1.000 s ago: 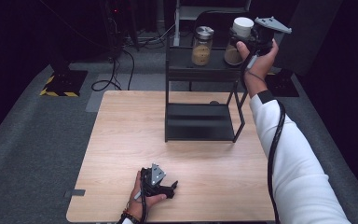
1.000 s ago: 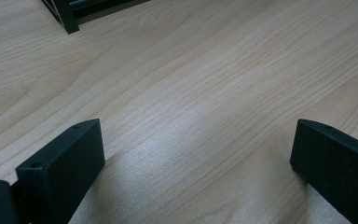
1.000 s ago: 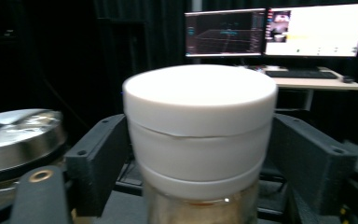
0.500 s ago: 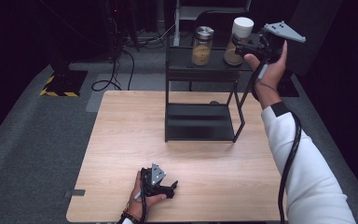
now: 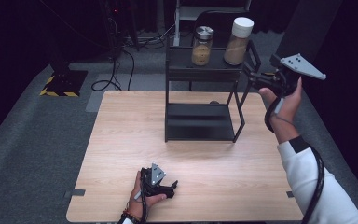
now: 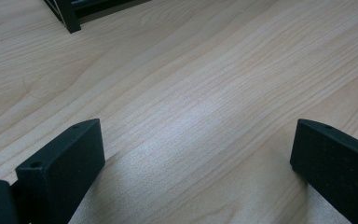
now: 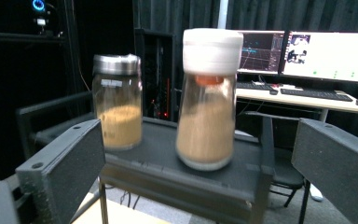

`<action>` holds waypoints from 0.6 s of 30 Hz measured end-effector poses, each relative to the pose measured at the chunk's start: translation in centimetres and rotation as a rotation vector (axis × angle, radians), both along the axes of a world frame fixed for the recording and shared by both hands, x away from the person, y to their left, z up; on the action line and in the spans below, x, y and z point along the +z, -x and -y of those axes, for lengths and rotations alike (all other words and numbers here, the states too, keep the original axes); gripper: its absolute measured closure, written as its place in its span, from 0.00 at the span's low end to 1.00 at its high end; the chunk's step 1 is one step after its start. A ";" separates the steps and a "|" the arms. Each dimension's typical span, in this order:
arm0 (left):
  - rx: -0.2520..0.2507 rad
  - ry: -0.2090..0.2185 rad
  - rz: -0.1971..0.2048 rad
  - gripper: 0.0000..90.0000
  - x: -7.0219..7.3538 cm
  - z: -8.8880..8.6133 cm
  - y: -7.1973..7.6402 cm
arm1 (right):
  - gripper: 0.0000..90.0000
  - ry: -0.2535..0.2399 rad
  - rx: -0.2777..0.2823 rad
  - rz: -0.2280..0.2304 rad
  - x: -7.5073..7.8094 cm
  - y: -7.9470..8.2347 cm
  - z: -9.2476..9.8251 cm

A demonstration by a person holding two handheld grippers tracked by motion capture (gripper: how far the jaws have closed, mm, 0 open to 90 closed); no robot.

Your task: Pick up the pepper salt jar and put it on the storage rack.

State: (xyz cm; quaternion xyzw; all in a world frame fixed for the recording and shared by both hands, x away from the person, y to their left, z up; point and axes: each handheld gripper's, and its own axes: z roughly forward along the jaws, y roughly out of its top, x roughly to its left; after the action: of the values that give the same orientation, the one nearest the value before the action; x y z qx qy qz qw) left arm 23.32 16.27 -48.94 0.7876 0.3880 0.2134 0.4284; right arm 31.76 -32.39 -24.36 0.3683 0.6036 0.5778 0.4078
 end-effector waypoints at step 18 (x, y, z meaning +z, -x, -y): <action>0.001 -0.001 0.001 0.03 0.0 0.0 0.0 | 0.02 0.060 -0.007 -0.085 -8.5 5.6 3.0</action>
State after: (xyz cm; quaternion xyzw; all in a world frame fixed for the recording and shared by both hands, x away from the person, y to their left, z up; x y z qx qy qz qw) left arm 23.30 16.25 -48.94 0.7874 0.3882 0.2144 0.4282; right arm 26.20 -35.42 -32.87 0.3820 0.6361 0.5419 0.3947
